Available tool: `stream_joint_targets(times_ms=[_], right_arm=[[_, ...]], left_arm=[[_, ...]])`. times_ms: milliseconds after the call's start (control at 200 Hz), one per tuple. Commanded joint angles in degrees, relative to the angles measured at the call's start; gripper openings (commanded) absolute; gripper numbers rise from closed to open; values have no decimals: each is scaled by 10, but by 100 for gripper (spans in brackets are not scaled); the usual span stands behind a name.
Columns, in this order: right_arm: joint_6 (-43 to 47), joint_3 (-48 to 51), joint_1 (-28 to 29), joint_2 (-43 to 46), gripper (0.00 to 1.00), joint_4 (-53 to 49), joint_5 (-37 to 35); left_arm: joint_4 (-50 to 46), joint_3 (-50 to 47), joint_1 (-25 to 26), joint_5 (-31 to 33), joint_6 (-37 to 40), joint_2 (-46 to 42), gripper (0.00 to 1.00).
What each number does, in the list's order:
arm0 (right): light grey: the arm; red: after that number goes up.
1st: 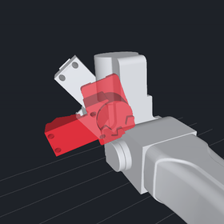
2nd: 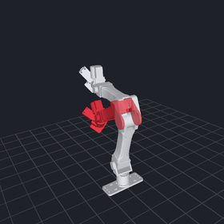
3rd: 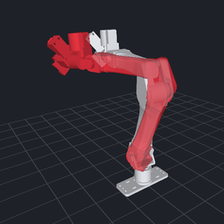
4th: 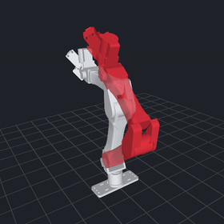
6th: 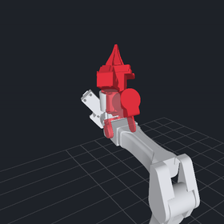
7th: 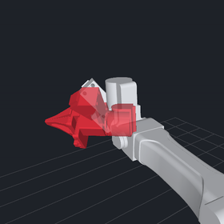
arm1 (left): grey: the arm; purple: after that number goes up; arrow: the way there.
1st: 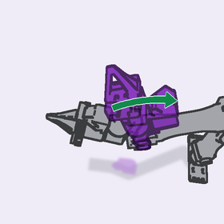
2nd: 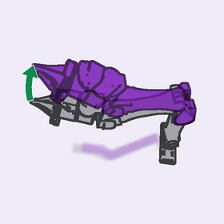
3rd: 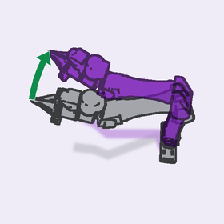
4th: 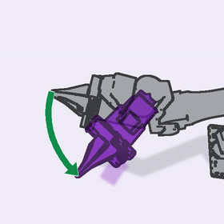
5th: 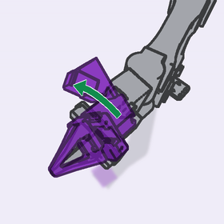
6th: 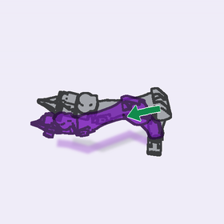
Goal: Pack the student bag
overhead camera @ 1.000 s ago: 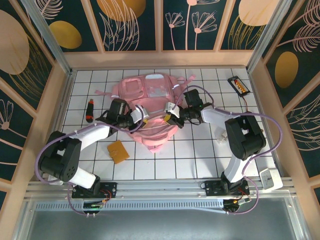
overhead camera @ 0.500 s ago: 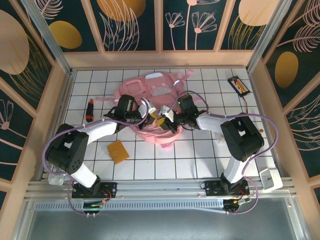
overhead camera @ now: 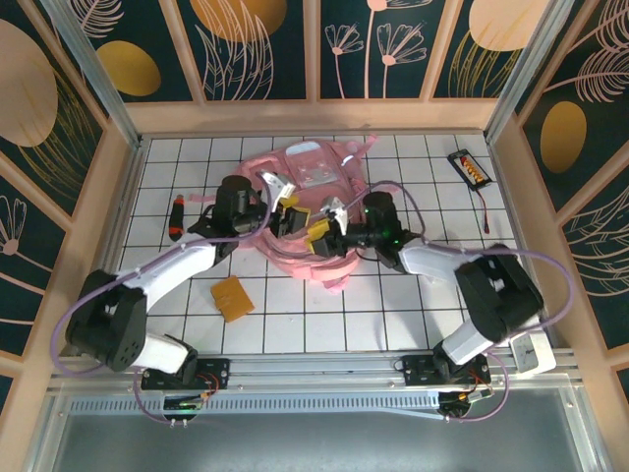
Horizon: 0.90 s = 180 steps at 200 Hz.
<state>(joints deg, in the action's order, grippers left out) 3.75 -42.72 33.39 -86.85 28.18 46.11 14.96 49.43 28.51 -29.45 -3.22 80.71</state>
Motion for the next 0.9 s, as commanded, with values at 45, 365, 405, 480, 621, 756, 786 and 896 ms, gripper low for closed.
stream_joint_targets(times_ms=[45,365,405,480,621,756,786,896], right_arm=[[-227,-31,-17,88,43,-148,-188],[-704,-47,-44,75,53,-246,-260],[-723,-51,-43,59,53,-236,-243],[-740,-60,-43,29,53,-223,-227],[-758,-76,-43,-11,53,-194,-218],[-771,-82,-36,-26,53,-182,-227],[-774,-81,-36,-30,52,-176,-228],[-797,-73,-35,-42,44,-128,-214]], left_arm=[[24,-73,2,12,-182,-40,51],[-3,-60,89,91,-353,32,53],[-1,-58,101,94,-359,37,53],[-13,-47,117,109,-364,47,54],[-65,-17,119,135,-373,77,56],[-72,-16,119,140,-384,84,62],[-72,-16,119,144,-383,85,62],[-73,-6,119,142,-379,100,61]])
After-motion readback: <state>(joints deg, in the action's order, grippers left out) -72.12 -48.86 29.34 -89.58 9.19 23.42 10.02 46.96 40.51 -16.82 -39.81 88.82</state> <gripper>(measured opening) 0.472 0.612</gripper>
